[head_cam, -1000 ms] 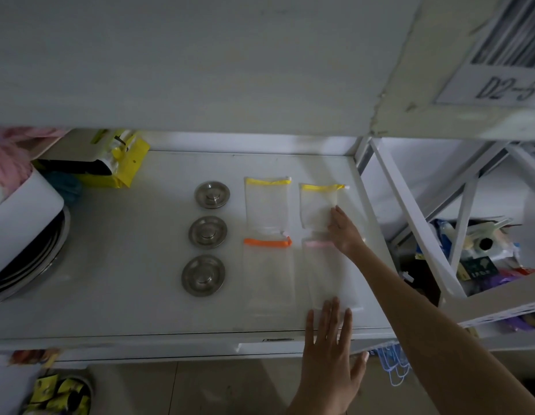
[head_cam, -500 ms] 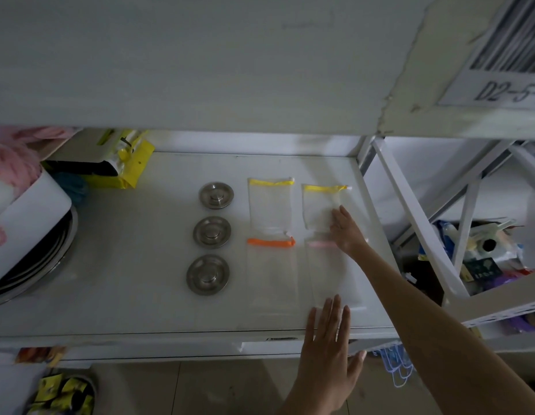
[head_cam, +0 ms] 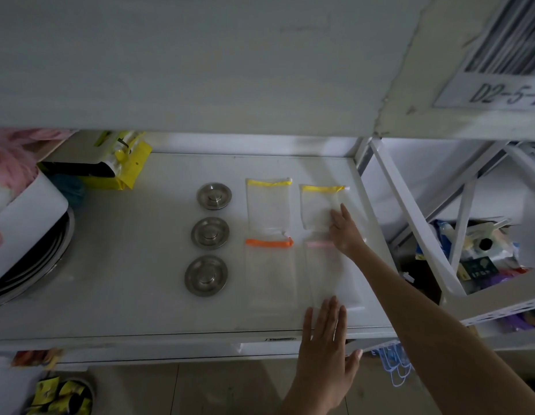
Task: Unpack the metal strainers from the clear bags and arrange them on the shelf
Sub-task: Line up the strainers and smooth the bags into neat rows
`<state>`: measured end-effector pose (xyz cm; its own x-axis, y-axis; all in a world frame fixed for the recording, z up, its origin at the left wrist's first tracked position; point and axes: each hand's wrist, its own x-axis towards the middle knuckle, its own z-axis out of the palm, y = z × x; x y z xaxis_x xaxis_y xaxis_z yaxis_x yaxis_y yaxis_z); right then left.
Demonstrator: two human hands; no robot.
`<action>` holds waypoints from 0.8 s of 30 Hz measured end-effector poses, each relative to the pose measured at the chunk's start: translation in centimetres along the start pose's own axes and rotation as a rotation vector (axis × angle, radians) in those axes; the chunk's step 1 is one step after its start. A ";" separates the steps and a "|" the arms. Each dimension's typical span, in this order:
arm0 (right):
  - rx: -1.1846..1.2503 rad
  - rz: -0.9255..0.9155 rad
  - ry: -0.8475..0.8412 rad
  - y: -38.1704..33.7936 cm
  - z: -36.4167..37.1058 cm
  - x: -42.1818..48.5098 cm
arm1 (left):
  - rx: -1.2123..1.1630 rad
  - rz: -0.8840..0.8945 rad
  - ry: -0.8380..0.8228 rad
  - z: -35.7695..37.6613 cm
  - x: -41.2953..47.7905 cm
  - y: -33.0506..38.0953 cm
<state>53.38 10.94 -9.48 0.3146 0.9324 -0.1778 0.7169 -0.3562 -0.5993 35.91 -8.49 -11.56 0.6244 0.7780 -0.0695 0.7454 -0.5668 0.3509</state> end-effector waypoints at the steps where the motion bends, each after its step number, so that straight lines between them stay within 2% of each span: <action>1: 0.009 -0.005 0.009 0.1 -0.1 -0.1 | 0.002 0.001 -0.002 0.0 0.0 0.0; 7: -0.071 -0.049 0.035 0.1 -0.4 -1.0 | 0.004 0.005 -0.011 0.0 0.0 0.0; 13: -0.211 -0.214 0.146 -0.4 0.1 -2.0 | 0.027 0.005 0.026 -0.1 -0.2 0.1; 19: -0.179 -0.160 0.048 -0.3 0.3 -2.2 | 0.010 -0.015 -0.008 -0.4 -0.1 0.1; 24: -0.204 -0.164 0.011 -0.4 0.1 -2.3 | 0.030 0.006 0.065 0.0 -0.3 0.0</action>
<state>52.33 8.96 -8.88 0.1900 0.9784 -0.0818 0.8693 -0.2064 -0.4491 35.78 -8.71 -11.54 0.6131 0.7900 -0.0065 0.7489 -0.5785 0.3232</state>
